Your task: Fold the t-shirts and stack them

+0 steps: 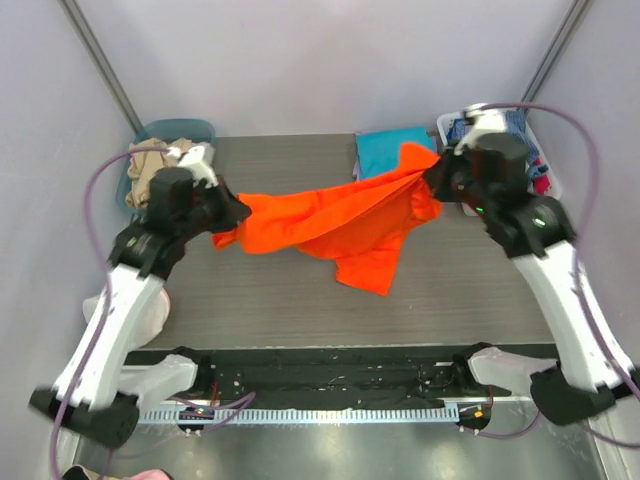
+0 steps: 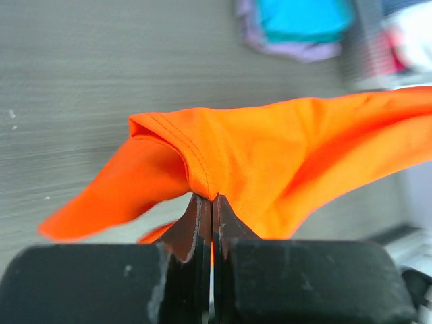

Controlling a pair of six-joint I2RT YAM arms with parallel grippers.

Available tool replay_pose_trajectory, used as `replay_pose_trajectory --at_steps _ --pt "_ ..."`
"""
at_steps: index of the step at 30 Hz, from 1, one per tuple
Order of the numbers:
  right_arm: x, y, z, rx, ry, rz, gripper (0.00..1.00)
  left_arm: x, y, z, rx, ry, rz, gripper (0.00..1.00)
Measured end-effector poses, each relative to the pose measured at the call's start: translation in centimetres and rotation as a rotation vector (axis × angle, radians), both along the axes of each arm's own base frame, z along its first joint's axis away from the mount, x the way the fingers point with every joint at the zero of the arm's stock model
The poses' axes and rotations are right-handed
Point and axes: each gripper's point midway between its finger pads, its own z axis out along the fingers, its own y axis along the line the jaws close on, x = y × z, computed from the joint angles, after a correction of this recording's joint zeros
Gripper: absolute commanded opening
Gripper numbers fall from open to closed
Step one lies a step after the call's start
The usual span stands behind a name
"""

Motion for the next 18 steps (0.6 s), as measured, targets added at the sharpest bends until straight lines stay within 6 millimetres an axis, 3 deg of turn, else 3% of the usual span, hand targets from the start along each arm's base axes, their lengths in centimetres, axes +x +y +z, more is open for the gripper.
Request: replay_pose_trajectory --at_steps 1,2,4,6,8,10,12,14,18 --pt "-1.1 -0.4 2.6 0.023 -0.052 0.004 0.01 -1.5 0.2 2.0 -0.028 -0.044 -0.005 0.0" --pt "-3.1 -1.0 6.4 0.056 -0.13 0.012 0.01 -3.4 0.6 4.3 -0.067 -0.096 -0.01 0.0" --pt "-6.0 -2.1 11.4 0.104 -0.246 0.021 0.01 -6.9 1.3 8.2 -0.14 -0.185 -0.015 0.0" --pt "-9.2 -3.2 14.5 0.139 -0.323 0.03 0.01 -10.3 2.0 11.1 -0.21 -0.259 -0.018 0.0" --pt "-11.5 -3.9 16.2 0.164 -0.367 0.045 0.01 -12.8 2.3 12.8 -0.271 -0.301 -0.035 0.0" --pt "-12.4 -4.0 16.3 0.174 -0.371 0.054 0.01 -13.4 2.2 12.9 -0.3 -0.295 -0.034 0.0" --pt "-11.4 -3.8 14.9 0.159 -0.333 0.044 0.01 -12.4 2.0 11.7 -0.299 -0.249 -0.016 0.0" --pt "-8.9 -3.1 12.1 0.125 -0.256 0.022 0.01 -10.1 1.4 9.2 -0.27 -0.167 0.008 0.0" --pt "-2.0 -0.9 5.1 0.045 -0.089 -0.007 0.01 -3.3 -0.4 3.3 -0.19 0.001 0.057 0.0"
